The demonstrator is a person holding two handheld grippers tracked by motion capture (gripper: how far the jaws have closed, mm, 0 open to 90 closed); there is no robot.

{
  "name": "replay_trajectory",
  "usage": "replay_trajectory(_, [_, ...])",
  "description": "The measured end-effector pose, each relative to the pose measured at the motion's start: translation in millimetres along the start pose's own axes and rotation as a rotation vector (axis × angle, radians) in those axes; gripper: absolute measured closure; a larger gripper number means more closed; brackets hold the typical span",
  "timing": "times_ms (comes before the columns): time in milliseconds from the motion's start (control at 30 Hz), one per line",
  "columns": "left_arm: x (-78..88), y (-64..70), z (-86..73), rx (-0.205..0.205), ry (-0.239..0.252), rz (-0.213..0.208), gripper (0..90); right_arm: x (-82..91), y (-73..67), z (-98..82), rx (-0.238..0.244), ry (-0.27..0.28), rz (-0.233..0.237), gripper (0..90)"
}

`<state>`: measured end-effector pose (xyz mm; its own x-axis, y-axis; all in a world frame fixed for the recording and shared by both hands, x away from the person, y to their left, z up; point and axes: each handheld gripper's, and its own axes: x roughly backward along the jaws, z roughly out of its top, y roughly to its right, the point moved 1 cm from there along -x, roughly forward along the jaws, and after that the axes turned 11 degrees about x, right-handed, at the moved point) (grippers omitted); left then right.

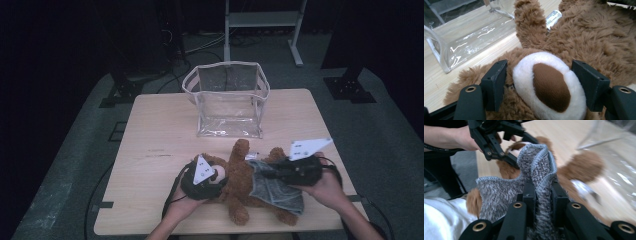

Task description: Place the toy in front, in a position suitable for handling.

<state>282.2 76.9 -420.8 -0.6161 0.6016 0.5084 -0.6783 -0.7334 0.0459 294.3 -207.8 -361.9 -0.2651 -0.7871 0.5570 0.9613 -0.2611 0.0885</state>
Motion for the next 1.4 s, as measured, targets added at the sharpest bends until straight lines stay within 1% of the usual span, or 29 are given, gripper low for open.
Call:
replay_trajectory(33, [0.2,0.7,-0.2,0.002,0.001,-0.001,30.2,-11.1,-1.3,3.0,0.01,-0.002,0.012,77.0])
replay_trajectory(100, [1.0,2.7,-0.8,0.011,0.006,-0.002,29.8,-25.4,-3.5,6.4,0.026,-0.016,0.014,76.7])
replay_trajectory(133, [2.1,3.5,-1.9,0.008,0.005,-0.002,29.5,-38.4,-5.8,7.7,0.04,-0.024,0.016,76.5])
replay_trajectory(167, [2.1,3.5,-1.9,0.008,0.005,-0.002,29.2,-42.5,-6.4,7.0,0.042,-0.027,0.017,76.5])
replay_trajectory(267, [3.9,1.8,-4.2,0.005,0.009,-0.007,29.3,-44.6,-7.8,4.3,0.054,-0.028,0.012,76.5])
replay_trajectory(333, [4.4,0.6,-4.7,0.001,0.011,-0.008,30.3,-37.3,-9.1,-3.7,0.055,-0.025,-0.017,76.5])
replay_trajectory(367, [4.4,0.6,-4.7,0.001,0.011,-0.008,30.7,-37.3,-9.1,-3.7,0.055,-0.025,-0.017,76.5])
replay_trajectory(467, [4.5,0.3,-5.4,0.003,0.015,-0.008,31.4,-24.3,-8.9,-16.2,0.037,-0.022,-0.048,76.5])
replay_trajectory(533, [4.5,-0.2,-5.7,0.008,0.015,-0.009,31.6,-14.0,-7.9,-26.4,0.018,-0.026,-0.073,76.4])
replay_trajectory(633, [4.2,-0.5,-5.1,0.012,0.011,-0.008,31.7,-1.4,-6.5,-43.5,-0.021,-0.052,-0.113,76.4])
replay_trajectory(667, [3.7,-0.8,-4.9,0.017,0.013,-0.006,31.6,4.9,-6.0,-52.2,-0.055,-0.06,-0.124,76.5])
replay_trajectory(700, [3.7,-0.8,-4.9,0.017,0.013,-0.006,31.6,4.9,-6.0,-52.2,-0.055,-0.06,-0.124,76.5])
replay_trajectory(767, [3.1,-1.1,-5.1,0.023,0.016,-0.006,31.6,9.4,-6.5,-54.8,-0.073,-0.05,-0.124,76.4])
replay_trajectory(833, [2.5,-1.8,-5.1,0.028,0.016,-0.009,31.6,10.9,-8.4,-50.8,-0.071,-0.035,-0.122,76.4])
replay_trajectory(900, [2.4,-1.9,-5.0,0.027,0.016,-0.009,31.5,8.1,-9.8,-42.6,-0.054,-0.019,-0.118,76.4])
replay_trajectory(933, [2.3,-1.6,-5.2,0.023,0.016,-0.008,31.5,4.6,-10.5,-36.4,-0.044,-0.005,-0.107,76.4])
replay_trajectory(967, [2.2,-1.4,-5.3,0.022,0.016,-0.006,31.3,-2.8,-11.7,-26.8,-0.027,0.001,-0.091,76.3])
replay_trajectory(1133, [2.2,-0.5,-6.3,0.01,0.018,-0.005,30.7,-30.1,-13.2,-0.2,0.033,-0.005,-0.062,76.3])
replay_trajectory(1167, [2.2,-0.5,-6.3,0.01,0.018,-0.005,30.5,-30.1,-13.2,-0.2,0.033,-0.005,-0.062,76.3])
replay_trajectory(1200, [1.9,0.3,-6.4,0.003,0.017,-0.002,30.2,-41.5,-12.2,8.9,0.046,-0.02,-0.051,76.3])
replay_trajectory(1233, [1.9,0.3,-6.4,0.003,0.017,-0.002,30.0,-41.5,-12.2,8.9,0.046,-0.02,-0.051,76.3])
replay_trajectory(1267, [1.8,1.0,-6.9,-0.005,0.016,0.002,30.0,-47.8,-11.1,12.6,0.055,-0.032,-0.047,76.4])
replay_trajectory(1300, [1.6,1.4,-7.3,-0.01,0.016,0.005,29.8,-59.0,-8.2,16.9,0.065,-0.05,-0.048,76.5])
replay_trajectory(1333, [1.8,1.9,-7.7,-0.018,0.013,0.01,29.8,-59.0,-8.2,16.9,0.065,-0.05,-0.048,76.5])
replay_trajectory(1367, [1.8,2.1,-8.1,-0.023,0.015,0.013,29.8,-62.5,-5.6,17.6,0.064,-0.059,-0.051,76.5])
replay_trajectory(1400, [1.8,2.0,-8.7,-0.021,0.017,0.012,29.8,-65.1,0.6,17.4,0.047,-0.058,-0.063,76.6])
